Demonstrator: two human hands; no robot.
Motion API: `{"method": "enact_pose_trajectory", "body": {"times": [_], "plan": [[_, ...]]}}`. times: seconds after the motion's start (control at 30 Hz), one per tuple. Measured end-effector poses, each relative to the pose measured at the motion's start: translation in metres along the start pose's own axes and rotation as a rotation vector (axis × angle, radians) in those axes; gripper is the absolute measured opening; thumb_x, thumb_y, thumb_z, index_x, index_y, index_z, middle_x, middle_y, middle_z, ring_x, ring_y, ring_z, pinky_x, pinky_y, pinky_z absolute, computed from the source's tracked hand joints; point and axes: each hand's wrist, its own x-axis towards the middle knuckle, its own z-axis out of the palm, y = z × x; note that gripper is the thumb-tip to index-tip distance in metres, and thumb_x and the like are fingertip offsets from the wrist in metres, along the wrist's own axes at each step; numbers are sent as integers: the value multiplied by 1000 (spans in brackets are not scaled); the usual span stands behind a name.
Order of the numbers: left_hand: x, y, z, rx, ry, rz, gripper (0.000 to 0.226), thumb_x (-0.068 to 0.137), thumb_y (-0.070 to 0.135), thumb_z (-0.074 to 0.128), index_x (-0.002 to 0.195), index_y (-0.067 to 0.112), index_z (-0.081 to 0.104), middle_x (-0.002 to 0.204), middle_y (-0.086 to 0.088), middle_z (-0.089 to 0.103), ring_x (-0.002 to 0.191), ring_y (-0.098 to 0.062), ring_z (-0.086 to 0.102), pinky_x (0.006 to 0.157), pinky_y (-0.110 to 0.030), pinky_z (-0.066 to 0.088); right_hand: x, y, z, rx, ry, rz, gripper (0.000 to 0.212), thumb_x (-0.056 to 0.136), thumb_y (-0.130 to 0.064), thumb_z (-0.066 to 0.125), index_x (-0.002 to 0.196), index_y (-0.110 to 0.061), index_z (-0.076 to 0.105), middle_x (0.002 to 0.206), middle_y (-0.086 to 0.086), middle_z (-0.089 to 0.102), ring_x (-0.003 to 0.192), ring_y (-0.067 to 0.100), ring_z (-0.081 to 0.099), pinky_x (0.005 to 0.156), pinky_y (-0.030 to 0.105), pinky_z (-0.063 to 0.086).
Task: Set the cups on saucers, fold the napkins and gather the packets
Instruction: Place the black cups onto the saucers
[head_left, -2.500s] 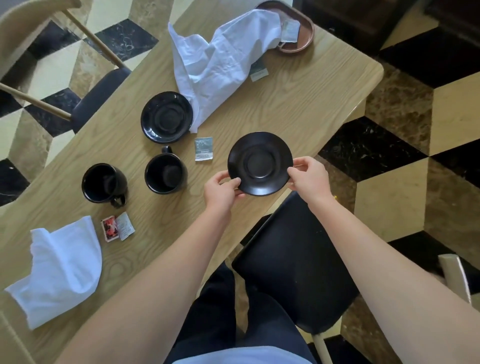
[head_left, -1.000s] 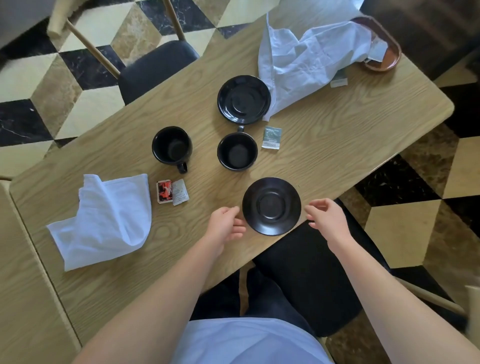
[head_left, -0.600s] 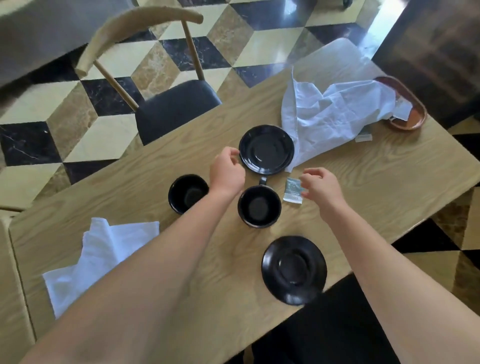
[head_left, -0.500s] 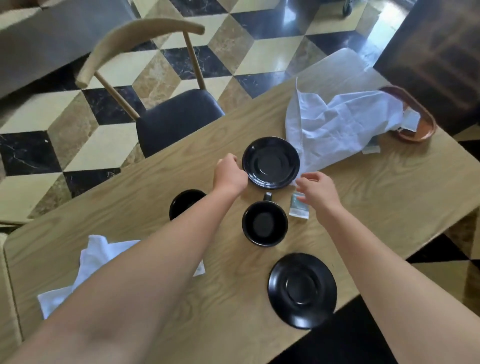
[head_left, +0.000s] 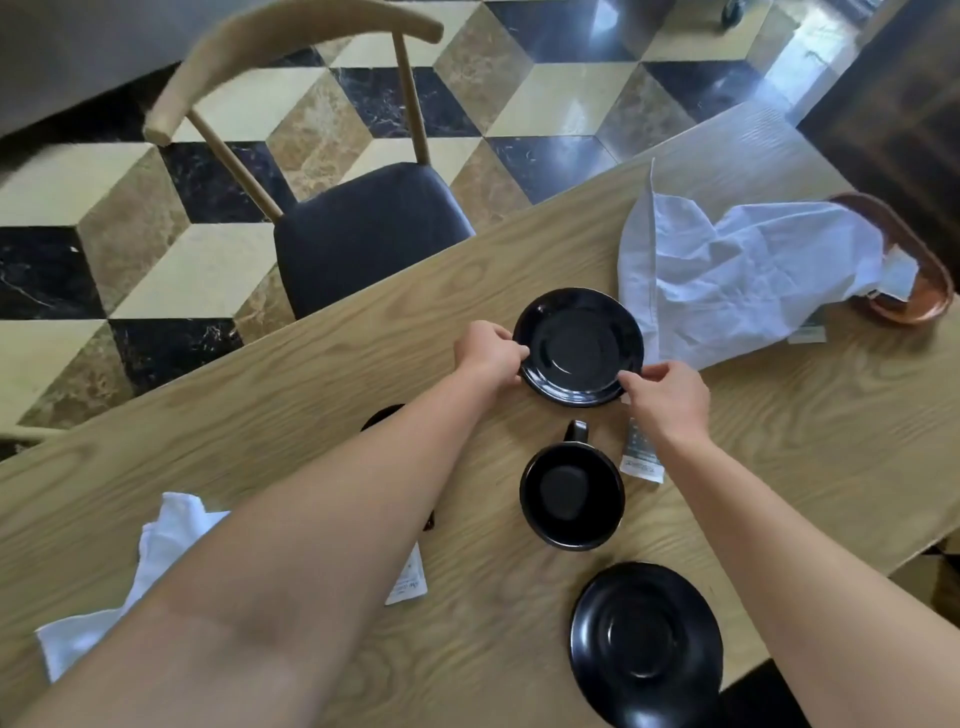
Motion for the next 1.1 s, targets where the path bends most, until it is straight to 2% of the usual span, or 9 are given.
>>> {"method": "enact_pose_trajectory", "body": {"times": [0.13, 0.23, 0.3, 0.37, 0.47, 0.57, 0.63, 0.8, 1.1], "plan": [[7, -1, -37, -74, 10, 10, 12, 85, 0, 74, 89, 7, 65, 95, -13, 70, 77, -29, 74, 63, -35, 63, 3, -36, 9, 3, -73, -97, 19, 87, -30, 73, 93, -13, 73, 90, 6, 74, 86, 22, 69, 79, 37, 54], [16, -2, -75, -89, 89, 25, 22, 83, 0, 76, 72, 13, 62, 89, -14, 72, 72, -26, 75, 63, -35, 64, 6, -68, 32, -1, -161, -158, 25, 86, -30, 75, 101, -10, 70, 96, 5, 73, 92, 23, 70, 86, 42, 58], [24, -6, -98, -87, 142, 23, 26, 81, 0, 78, 71, 16, 60, 90, -13, 71, 73, -26, 75, 68, -39, 64, 6, -87, 50, -17, -208, -174, 21, 85, -29, 77, 94, -11, 70, 96, 9, 73, 93, 27, 71, 87, 47, 58], [31, -11, -117, -96, 178, 15, 29, 81, 0, 78, 71, 18, 58, 88, -10, 69, 70, -24, 75, 69, -37, 64, 3, -101, 67, -46, -226, -202, 18, 85, -26, 78, 81, -10, 70, 90, 13, 74, 89, 30, 72, 85, 47, 58], [39, -19, -138, -79, 220, 7, 30, 82, 3, 78, 66, 18, 57, 79, -4, 66, 58, -15, 71, 61, -26, 62, -3, -116, 88, -111, -266, -240, 24, 85, -25, 74, 85, -2, 76, 81, 16, 75, 85, 32, 71, 77, 40, 57], [44, -25, -149, -117, 214, -23, 14, 83, 3, 78, 82, 10, 66, 96, -10, 69, 68, -19, 74, 71, -32, 64, -3, -127, 101, -109, -304, -205, 20, 87, -24, 74, 89, -5, 77, 76, 9, 72, 86, 28, 72, 78, 39, 58], [47, -24, -151, -134, 220, -31, 21, 82, 3, 79, 100, 6, 68, 105, -11, 68, 72, -20, 73, 74, -35, 64, 1, -132, 106, -111, -314, -190, 18, 87, -23, 75, 93, -6, 76, 79, 8, 72, 88, 27, 72, 84, 42, 60], [52, -22, -152, -169, 227, -26, 21, 80, 2, 81, 84, 11, 62, 103, -9, 66, 66, -17, 70, 69, -31, 64, 10, -145, 110, -153, -313, -197, 19, 86, -23, 76, 96, -6, 76, 91, 14, 75, 91, 28, 73, 86, 44, 59], [49, -24, -145, -180, 173, -78, 33, 80, 4, 81, 107, 2, 64, 111, -14, 66, 71, -22, 74, 69, -33, 64, 18, -135, 106, -166, -305, -204, 31, 89, -28, 70, 103, -1, 74, 98, 16, 75, 96, 31, 70, 88, 42, 58]]}}
